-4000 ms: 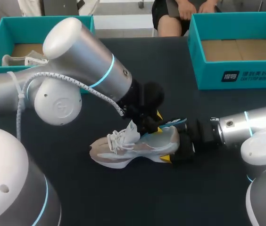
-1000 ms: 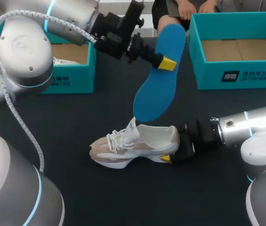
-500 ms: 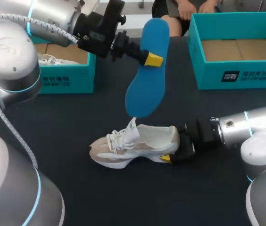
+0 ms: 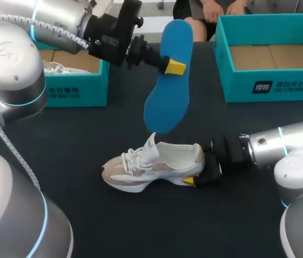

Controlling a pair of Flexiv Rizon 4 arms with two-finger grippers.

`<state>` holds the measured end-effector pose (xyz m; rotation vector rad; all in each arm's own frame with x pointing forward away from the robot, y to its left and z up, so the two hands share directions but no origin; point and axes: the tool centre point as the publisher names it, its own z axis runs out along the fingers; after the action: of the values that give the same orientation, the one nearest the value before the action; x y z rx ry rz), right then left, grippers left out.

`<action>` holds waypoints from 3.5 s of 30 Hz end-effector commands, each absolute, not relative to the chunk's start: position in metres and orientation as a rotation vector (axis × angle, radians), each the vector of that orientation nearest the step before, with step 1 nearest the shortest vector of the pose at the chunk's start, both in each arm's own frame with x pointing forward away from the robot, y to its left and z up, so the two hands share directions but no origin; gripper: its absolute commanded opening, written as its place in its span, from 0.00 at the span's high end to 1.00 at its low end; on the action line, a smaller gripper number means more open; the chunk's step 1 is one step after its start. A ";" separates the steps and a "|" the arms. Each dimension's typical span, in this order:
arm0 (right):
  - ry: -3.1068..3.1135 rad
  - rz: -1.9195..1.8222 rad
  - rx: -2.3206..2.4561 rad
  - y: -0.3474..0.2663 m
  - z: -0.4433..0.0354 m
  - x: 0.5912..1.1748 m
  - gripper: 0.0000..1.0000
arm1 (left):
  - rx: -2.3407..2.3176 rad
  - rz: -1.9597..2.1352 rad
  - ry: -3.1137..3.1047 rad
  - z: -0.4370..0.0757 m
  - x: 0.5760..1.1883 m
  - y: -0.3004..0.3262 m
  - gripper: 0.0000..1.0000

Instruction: Take the shoe out of the shoebox, open the shoe tongue, remove and reinsert the insole, then place the shoe into the shoebox

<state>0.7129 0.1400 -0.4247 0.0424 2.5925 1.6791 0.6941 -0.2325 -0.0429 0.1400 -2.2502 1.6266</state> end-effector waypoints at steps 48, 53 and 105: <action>2.595 1.674 0.044 0.142 -0.427 0.712 1.00 | 0.695 1.497 -1.701 0.043 0.591 -0.249 1.00; 2.595 1.674 0.044 0.142 -0.427 0.712 1.00 | 0.695 1.497 -1.701 0.043 0.591 -0.249 1.00; 3.048 0.924 0.123 0.096 -0.356 0.707 0.00 | 0.695 1.497 -1.701 0.043 0.591 -0.249 1.00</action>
<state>0.7066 0.0991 -0.3677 0.1168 2.9249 1.2100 0.5924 -0.2489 0.0442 0.6923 -1.7028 1.4953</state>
